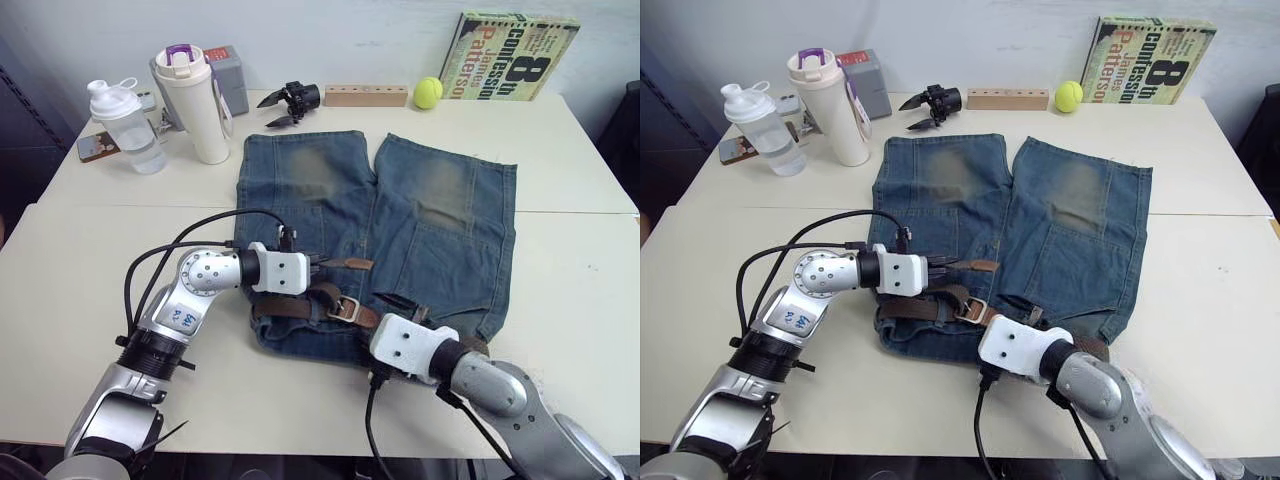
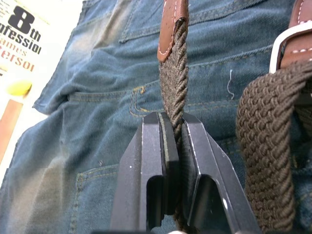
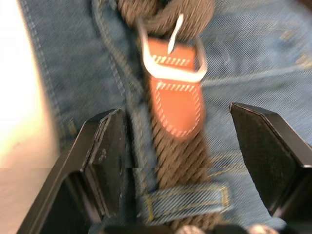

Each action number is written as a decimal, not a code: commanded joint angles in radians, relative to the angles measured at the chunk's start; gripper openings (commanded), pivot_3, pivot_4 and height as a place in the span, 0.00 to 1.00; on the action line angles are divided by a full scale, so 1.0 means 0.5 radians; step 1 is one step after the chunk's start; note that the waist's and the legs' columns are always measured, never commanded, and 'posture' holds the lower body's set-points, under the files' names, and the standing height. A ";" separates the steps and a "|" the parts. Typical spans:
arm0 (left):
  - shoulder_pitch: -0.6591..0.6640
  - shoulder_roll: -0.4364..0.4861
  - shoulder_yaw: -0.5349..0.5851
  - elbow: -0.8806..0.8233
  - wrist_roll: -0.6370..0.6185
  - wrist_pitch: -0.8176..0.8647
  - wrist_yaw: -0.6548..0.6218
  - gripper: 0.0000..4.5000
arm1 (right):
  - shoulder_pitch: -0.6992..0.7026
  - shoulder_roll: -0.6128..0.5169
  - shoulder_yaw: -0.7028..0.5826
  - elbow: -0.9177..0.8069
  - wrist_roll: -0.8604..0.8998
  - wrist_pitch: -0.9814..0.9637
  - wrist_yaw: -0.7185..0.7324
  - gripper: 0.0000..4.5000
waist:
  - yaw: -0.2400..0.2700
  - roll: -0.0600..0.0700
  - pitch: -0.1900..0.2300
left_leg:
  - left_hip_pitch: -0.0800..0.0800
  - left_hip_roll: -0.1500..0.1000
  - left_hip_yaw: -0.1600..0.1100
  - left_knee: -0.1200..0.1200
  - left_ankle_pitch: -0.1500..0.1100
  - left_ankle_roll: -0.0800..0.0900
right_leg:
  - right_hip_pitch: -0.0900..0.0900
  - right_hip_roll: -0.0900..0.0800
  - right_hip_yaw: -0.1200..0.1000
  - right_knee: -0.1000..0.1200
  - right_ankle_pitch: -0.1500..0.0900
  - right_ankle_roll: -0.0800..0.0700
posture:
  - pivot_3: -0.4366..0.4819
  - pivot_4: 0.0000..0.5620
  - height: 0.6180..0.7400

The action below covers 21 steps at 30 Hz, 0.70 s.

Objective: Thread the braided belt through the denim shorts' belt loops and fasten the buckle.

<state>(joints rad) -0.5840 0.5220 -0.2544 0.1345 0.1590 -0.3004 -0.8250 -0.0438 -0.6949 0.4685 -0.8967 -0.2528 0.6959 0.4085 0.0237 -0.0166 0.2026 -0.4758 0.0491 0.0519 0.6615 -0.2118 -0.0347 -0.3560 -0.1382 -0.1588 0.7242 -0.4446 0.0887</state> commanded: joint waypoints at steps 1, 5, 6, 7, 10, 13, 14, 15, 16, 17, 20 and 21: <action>-0.040 -0.012 0.014 -0.064 -0.052 0.014 -0.013 0.00 | -0.028 0.073 0.038 -0.045 -0.207 -0.065 -0.106 0.80 | 0.000 0.000 0.000 | 0.000 0.000 0.000 0.000 0.000 0.000 | 0.000 0.000 0.000 0.001 0.000 0.000 | 0.48 0.27 0.32; -0.046 -0.016 0.016 -0.055 -0.049 0.029 -0.018 0.00 | 0.026 0.098 0.038 -0.020 -0.294 -0.026 -0.076 0.80 | 0.002 0.000 0.000 | -0.001 0.000 -0.001 0.002 0.000 0.000 | 0.000 0.000 0.000 0.001 0.000 0.000 | 0.48 0.27 0.32; -0.048 -0.016 0.016 -0.051 -0.047 0.032 -0.019 0.00 | 0.044 0.097 0.034 -0.014 -0.313 -0.009 -0.067 0.80 | 0.002 0.000 0.000 | -0.001 0.000 -0.001 0.002 0.000 0.000 | 0.000 0.000 0.000 0.001 0.000 0.000 | 0.48 0.27 0.32; -0.049 -0.016 0.016 -0.050 -0.047 0.039 -0.020 0.00 | 0.061 0.104 0.024 -0.012 -0.319 0.009 -0.057 0.80 | 0.002 0.000 0.000 | -0.001 0.000 -0.001 0.002 0.000 0.000 | 0.000 0.000 0.000 0.002 0.000 0.000 | 0.48 0.27 0.32; -0.055 -0.014 0.019 -0.042 -0.041 0.052 -0.019 0.00 | 0.081 0.129 0.004 -0.009 -0.331 0.063 -0.026 0.61 | 0.000 0.000 0.000 | -0.001 0.000 0.000 0.003 0.000 0.000 | 0.000 0.000 0.000 0.003 0.000 0.000 | 0.48 0.27 0.32; -0.057 -0.012 0.028 -0.036 -0.043 0.069 -0.016 0.00 | 0.070 0.159 0.000 0.001 -0.345 0.116 0.002 0.33 | 0.001 0.000 0.000 | -0.001 0.000 -0.001 0.005 0.000 0.000 | 0.000 0.000 0.000 0.006 0.000 0.000 | 0.48 0.27 0.32; -0.057 -0.010 0.030 -0.038 -0.044 0.075 -0.016 0.00 | 0.060 0.169 0.007 0.002 -0.350 0.136 0.014 0.23 | 0.001 0.000 0.000 | -0.001 0.000 -0.001 0.005 0.000 0.000 | 0.000 0.000 0.000 0.006 0.000 0.000 | 0.48 0.27 0.32; -0.057 -0.010 0.032 -0.038 -0.043 0.077 -0.012 0.00 | 0.044 0.188 0.016 0.009 -0.360 0.157 0.017 0.13 | 0.000 0.000 0.000 | -0.001 0.000 -0.001 0.006 0.000 0.000 | 0.000 0.000 0.000 0.007 0.000 0.000 | 0.48 0.27 0.32; -0.053 -0.011 0.036 -0.043 -0.047 0.085 -0.009 0.00 | 0.028 0.220 0.022 0.017 -0.357 0.191 0.021 0.02 | 0.000 0.000 0.000 | -0.001 0.000 -0.001 0.006 0.000 0.000 | 0.000 -0.001 0.001 0.007 0.000 0.000 | 0.48 0.27 0.32; -0.049 -0.011 0.035 -0.046 -0.049 0.087 -0.011 0.00 | 0.007 0.238 0.034 0.029 -0.367 0.208 0.027 0.00 | -0.001 0.000 0.000 | -0.001 0.000 -0.001 0.006 0.000 0.000 | 0.000 0.000 0.001 0.008 0.000 0.000 | 0.48 0.27 0.32; -0.044 -0.013 0.030 -0.055 -0.050 0.096 -0.013 0.00 | -0.055 0.307 0.067 0.056 -0.376 0.262 0.042 0.00 | -0.004 0.000 0.000 | 0.000 0.000 -0.001 0.007 0.000 0.000 | -0.001 0.000 0.001 0.010 0.000 0.000 | 0.48 0.27 0.32; -0.045 -0.015 0.030 -0.054 -0.051 0.099 -0.012 0.00 | -0.067 0.324 0.071 0.060 -0.376 0.278 0.046 0.00 | -0.005 0.000 0.000 | 0.000 0.000 0.000 0.008 0.001 0.000 | -0.002 0.000 0.002 0.011 0.000 0.000 | 0.48 0.27 0.32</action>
<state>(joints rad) -0.5922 0.5152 -0.2541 0.1343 0.1565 -0.2505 -0.8333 -0.0727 -0.5401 0.5030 -0.8704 -0.4205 0.8138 0.4308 0.0215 -0.0167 0.2024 -0.4760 0.0493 0.0517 0.6654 -0.2114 -0.0347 -0.3569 -0.1383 -0.1579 0.7299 -0.4446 0.0887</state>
